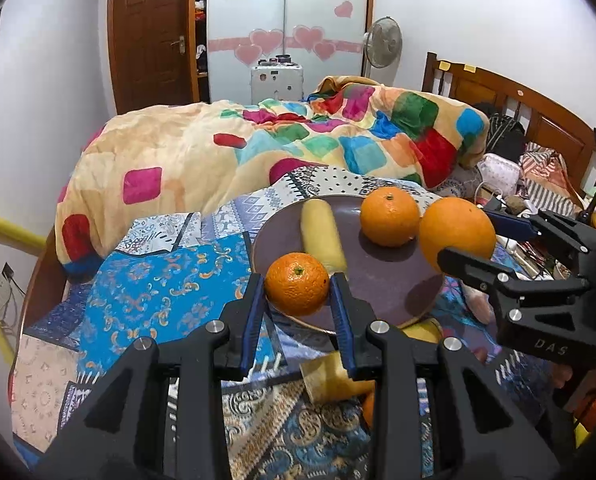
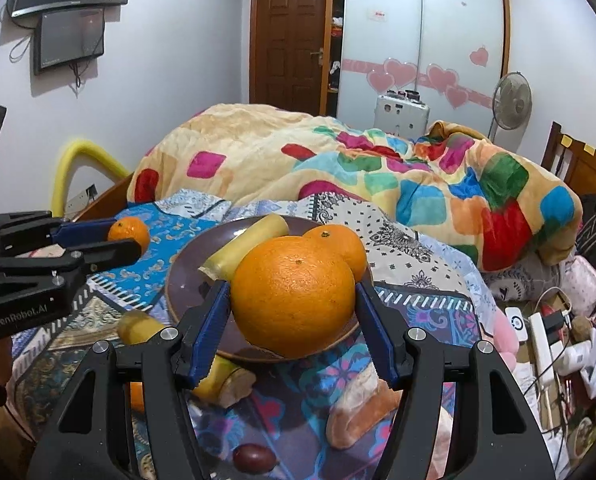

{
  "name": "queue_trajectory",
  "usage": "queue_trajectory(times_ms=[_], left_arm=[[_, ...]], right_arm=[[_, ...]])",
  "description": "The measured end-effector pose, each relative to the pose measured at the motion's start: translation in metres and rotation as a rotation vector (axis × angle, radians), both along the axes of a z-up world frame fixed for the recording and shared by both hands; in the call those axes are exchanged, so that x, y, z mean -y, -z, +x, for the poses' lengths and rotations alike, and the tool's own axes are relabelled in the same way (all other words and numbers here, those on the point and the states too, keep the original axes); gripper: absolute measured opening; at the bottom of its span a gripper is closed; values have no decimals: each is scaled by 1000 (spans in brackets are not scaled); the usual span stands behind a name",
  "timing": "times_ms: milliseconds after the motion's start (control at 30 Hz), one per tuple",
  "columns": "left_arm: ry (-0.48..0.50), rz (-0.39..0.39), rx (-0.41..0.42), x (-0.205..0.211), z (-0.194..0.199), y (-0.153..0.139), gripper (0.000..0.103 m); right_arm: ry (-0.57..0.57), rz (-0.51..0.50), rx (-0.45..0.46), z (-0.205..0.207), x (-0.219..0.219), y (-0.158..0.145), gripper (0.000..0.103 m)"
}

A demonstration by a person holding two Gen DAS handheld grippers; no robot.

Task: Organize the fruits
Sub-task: 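Place the tangerine and orange on the plate with the left and right tools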

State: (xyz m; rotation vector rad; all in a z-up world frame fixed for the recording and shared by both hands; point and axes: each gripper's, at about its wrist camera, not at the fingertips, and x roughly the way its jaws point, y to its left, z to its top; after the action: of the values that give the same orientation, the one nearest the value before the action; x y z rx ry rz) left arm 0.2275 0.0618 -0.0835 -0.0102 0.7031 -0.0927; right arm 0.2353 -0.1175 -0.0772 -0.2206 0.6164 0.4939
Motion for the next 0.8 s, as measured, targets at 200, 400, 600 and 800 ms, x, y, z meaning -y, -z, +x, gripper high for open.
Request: queue_trajectory(times_ms=[200, 400, 600, 800], left_arm=[[-7, -9, -39, -5, 20, 14, 33], [-17, -26, -97, -11, 41, 30, 33], [-18, -45, -136, -13, 56, 39, 33], [-19, -48, -142, -11, 62, 41, 33]], right_arm=[[-4, -29, -12, 11, -5, 9, 60], [-24, -47, -50, 25, -10, 20, 60], [-50, -30, -69, 29, -15, 21, 60], [-84, -39, -99, 32, -21, 29, 61]])
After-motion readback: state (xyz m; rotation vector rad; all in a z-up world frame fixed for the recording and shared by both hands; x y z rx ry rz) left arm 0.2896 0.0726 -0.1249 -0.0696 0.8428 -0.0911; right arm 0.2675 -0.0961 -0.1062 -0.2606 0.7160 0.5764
